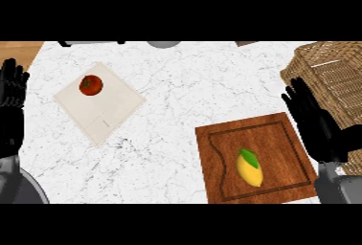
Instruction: Pick the lemon from the cutting board and place it in the basket
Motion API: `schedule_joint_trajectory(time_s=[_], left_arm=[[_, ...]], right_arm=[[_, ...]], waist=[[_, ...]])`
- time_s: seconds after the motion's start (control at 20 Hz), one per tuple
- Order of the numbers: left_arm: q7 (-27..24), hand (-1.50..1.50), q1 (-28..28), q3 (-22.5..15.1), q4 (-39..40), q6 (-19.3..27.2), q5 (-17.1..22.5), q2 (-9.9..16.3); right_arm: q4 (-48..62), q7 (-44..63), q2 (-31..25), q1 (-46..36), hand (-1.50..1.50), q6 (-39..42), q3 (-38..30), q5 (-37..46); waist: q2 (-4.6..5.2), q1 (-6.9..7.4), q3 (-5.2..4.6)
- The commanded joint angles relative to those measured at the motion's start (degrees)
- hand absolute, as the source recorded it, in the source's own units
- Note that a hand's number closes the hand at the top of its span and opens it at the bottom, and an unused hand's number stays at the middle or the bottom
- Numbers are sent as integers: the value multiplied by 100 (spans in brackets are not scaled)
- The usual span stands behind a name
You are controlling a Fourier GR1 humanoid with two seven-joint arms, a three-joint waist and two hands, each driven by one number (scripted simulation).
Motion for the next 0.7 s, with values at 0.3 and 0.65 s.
schedule_joint_trajectory(time_s=[0.3,0.65], left_arm=[[975,0,92,-659,650,-666,396,-359],[1650,0,-117,-444,1142,-904,740,-256]], right_arm=[[-898,-1163,-509,-2050,150,2845,746,-131],[-1723,-3224,-134,-747,-150,3403,2148,1867]], waist=[[154,627,-277],[118,71,-238]])
